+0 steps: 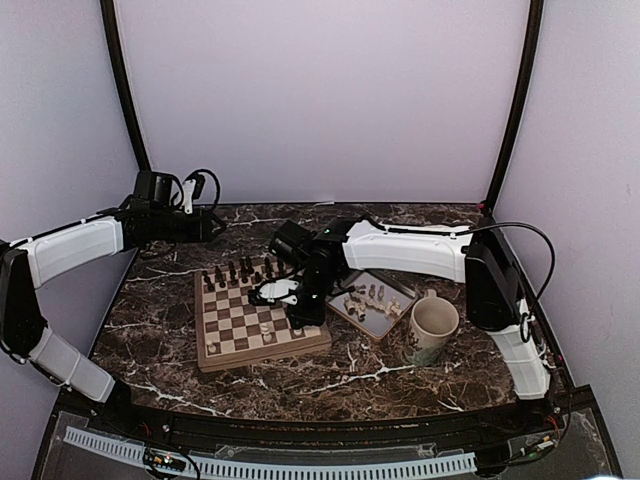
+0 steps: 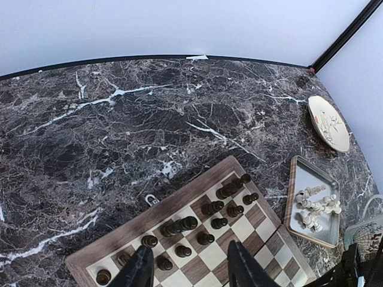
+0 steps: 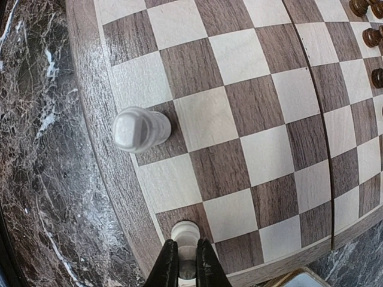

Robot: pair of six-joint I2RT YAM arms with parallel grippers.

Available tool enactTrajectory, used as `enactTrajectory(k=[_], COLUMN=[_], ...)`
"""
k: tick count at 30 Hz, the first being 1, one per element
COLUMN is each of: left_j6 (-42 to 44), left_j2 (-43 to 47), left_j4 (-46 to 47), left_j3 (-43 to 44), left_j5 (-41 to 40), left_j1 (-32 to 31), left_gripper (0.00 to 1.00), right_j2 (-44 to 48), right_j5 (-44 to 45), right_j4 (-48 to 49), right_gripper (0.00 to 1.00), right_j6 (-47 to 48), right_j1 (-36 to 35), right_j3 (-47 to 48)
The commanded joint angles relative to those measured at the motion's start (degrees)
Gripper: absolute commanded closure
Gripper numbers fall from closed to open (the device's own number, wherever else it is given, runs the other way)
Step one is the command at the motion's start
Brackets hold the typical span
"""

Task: Set up the chess pieces on the board
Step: Place the knight at g1.

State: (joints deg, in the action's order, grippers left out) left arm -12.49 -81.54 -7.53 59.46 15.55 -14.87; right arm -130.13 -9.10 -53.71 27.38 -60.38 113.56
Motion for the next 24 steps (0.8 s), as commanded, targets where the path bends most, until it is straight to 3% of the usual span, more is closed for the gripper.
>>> enactTrajectory(k=[1, 7, 12, 24], left_j6=[-0.33, -0.25, -0.21, 0.37], left_j2=[0.06, -0.18, -0.42, -1.53], left_j4=[0.82, 0.75, 0.72, 0.65], left_j3=[-0.62, -0.65, -0.57, -0.22], left_j5=[0.88, 0.97, 1.15, 2.79], left_j1=[0.32, 0.33, 0.32, 0.31], left_gripper=[0.56, 0.56, 0.56, 0.56], right_j2=[-1.36, -1.16, -0.37, 7.07], right_j5=[-0.14, -1.15, -0.79, -2.36], right_j4=[-0.12, -0.78, -1.12, -1.49], right_gripper=[0.9, 0.75, 0.69, 0.65], right_j6=[-0.05, -0.49, -0.89, -1.23], right_j1=[-0.26, -0.26, -0.26, 4.56], right_j3=[0.56, 1.62, 3.17, 0.33])
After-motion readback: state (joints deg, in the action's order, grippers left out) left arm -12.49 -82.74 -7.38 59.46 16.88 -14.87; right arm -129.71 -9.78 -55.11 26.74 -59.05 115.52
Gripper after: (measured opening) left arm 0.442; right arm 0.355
